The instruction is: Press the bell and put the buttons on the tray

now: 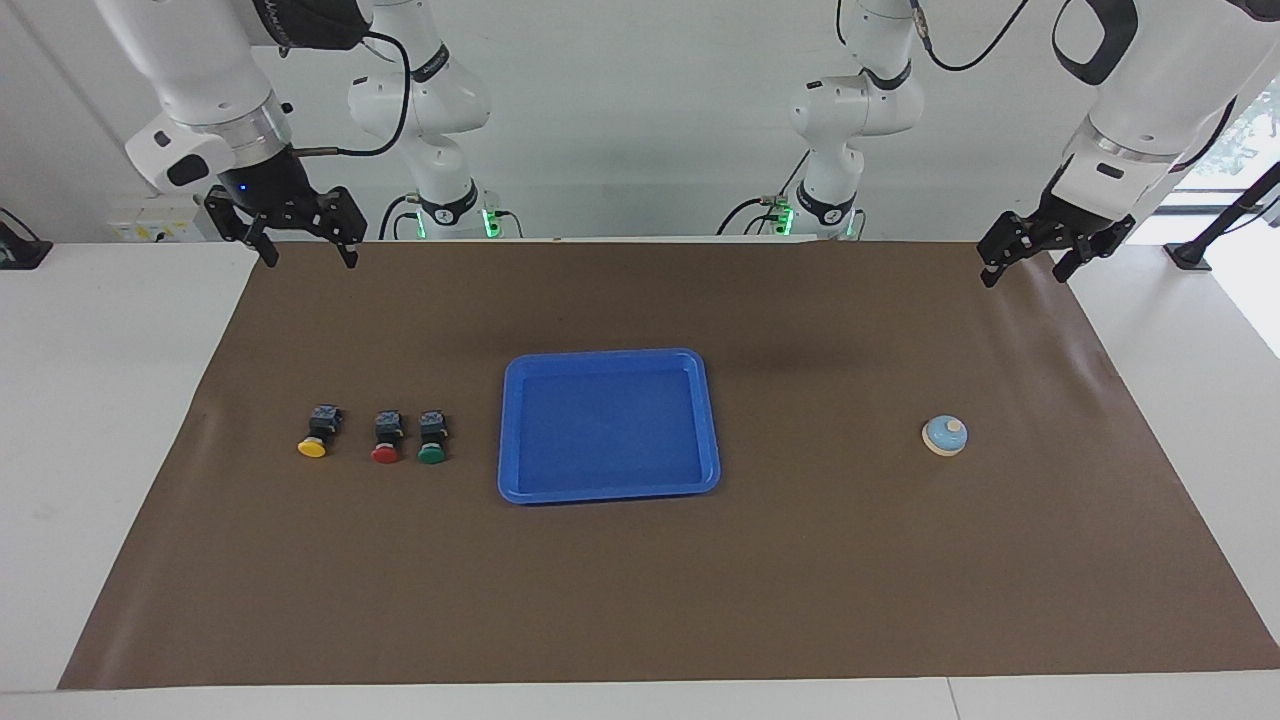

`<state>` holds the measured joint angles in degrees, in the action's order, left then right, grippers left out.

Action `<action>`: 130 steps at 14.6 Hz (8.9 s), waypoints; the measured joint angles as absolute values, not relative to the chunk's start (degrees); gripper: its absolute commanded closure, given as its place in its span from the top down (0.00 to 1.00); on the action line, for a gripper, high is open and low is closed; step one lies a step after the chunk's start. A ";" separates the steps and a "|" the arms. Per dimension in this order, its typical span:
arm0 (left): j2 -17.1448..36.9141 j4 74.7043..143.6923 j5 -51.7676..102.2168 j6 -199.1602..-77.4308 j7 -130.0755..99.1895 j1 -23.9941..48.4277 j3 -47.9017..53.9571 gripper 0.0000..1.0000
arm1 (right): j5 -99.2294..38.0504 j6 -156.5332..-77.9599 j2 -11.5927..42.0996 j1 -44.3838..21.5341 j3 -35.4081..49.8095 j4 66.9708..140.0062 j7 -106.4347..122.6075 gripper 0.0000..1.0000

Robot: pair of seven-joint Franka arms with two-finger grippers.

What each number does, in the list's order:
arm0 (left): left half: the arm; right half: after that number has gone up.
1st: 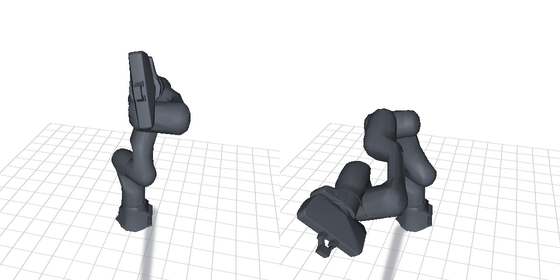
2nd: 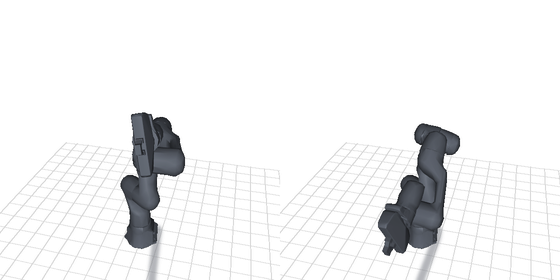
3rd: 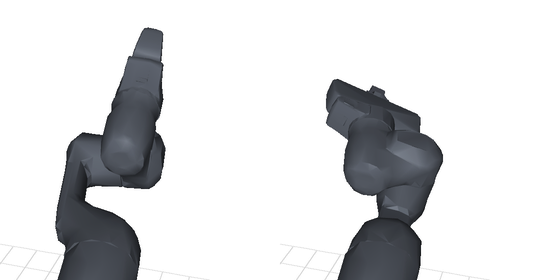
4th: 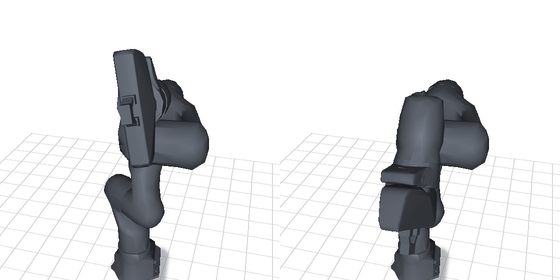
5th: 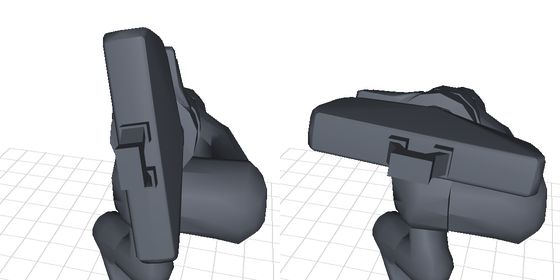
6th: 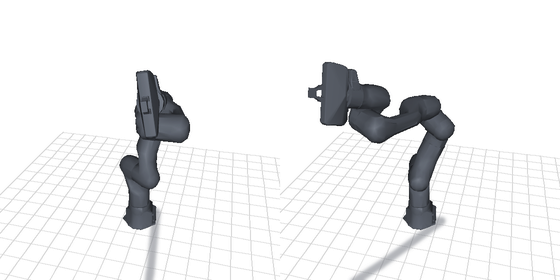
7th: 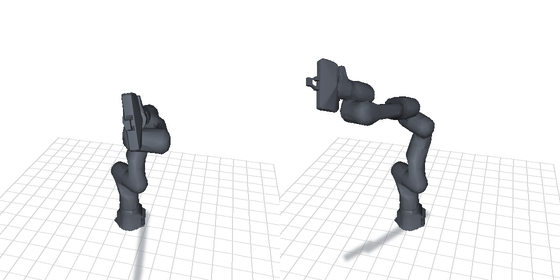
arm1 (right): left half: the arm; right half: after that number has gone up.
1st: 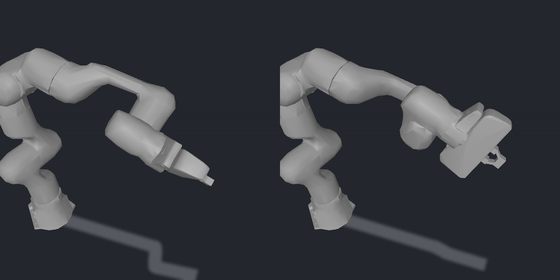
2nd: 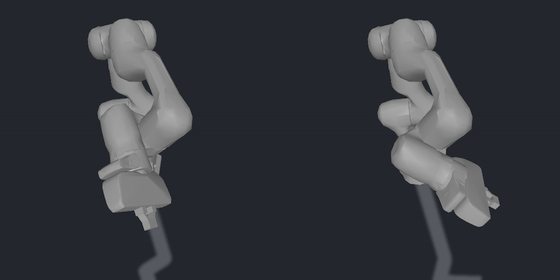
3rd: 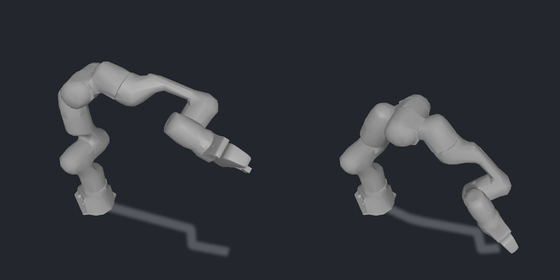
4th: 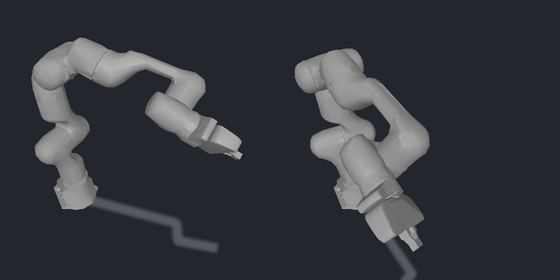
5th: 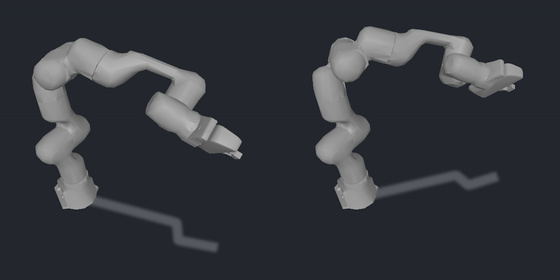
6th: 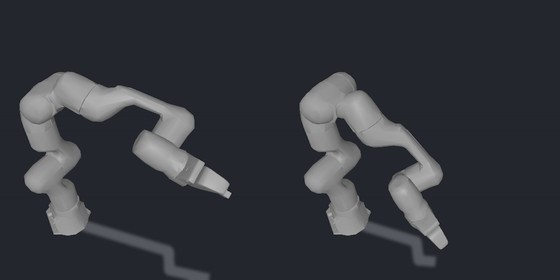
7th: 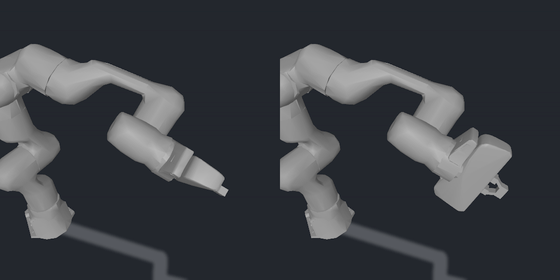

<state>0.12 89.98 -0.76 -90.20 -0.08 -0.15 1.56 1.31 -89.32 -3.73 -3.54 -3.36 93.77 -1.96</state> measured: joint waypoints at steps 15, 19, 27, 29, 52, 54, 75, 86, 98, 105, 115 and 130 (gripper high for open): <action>-0.84 100.72 -0.76 -101.19 2.42 -0.58 1.35 0.00 | 1.31 -89.32 -3.73 -3.54 -3.36 93.77 -1.96 1.00; 1.86 105.55 -0.76 -108.72 2.69 -2.67 1.29 0.00 | 1.31 -89.32 -3.73 -3.54 -3.36 93.77 -1.96 1.00; 11.41 112.85 -0.76 -127.23 2.74 -3.12 1.30 0.00 | 1.31 -89.32 -3.73 -3.54 -3.36 93.77 -1.96 1.00; 11.59 113.09 -0.76 -128.01 2.74 -3.16 1.30 0.00 | 1.31 -89.32 -3.73 -3.54 -3.36 93.77 -1.96 1.00; 3.47 89.98 -0.75 -90.13 2.69 -3.35 1.19 1.00 | 1.31 -89.32 -3.73 -3.54 -3.36 93.77 -1.96 1.00; 1.15 89.66 -0.74 -87.17 2.68 -3.36 1.13 1.00 | 1.31 -89.32 -3.73 -3.54 -3.36 93.77 -1.96 1.00; 1.89 88.87 -0.56 -83.04 0.16 0.19 1.85 1.00 | 1.31 -89.32 -3.73 -3.54 -3.36 93.77 -1.96 1.00; 1.49 90.49 -0.51 -83.28 -0.27 0.32 1.79 1.00 | 1.31 -87.14 -3.73 -3.83 -3.29 93.77 -1.94 1.00; 0.28 90.55 -0.51 -83.36 -0.28 0.23 1.33 1.00 | 1.32 -110.53 2.45 2.20 -3.69 107.07 1.41 1.00; 0.28 90.60 -0.51 -83.37 -0.29 0.23 1.32 1.00 | 1.31 -128.20 11.46 6.84 -3.77 115.12 3.49 1.00; 0.28 90.61 -0.51 -83.38 -0.29 0.23 1.32 1.00 | 1.31 -129.49 13.11 8.12 -3.75 120.77 4.03 1.00; 0.27 90.63 -0.51 -83.39 -0.29 0.23 1.32 1.00 | 0.79 -126.73 12.56 6.26 -2.74 116.36 3.82 0.00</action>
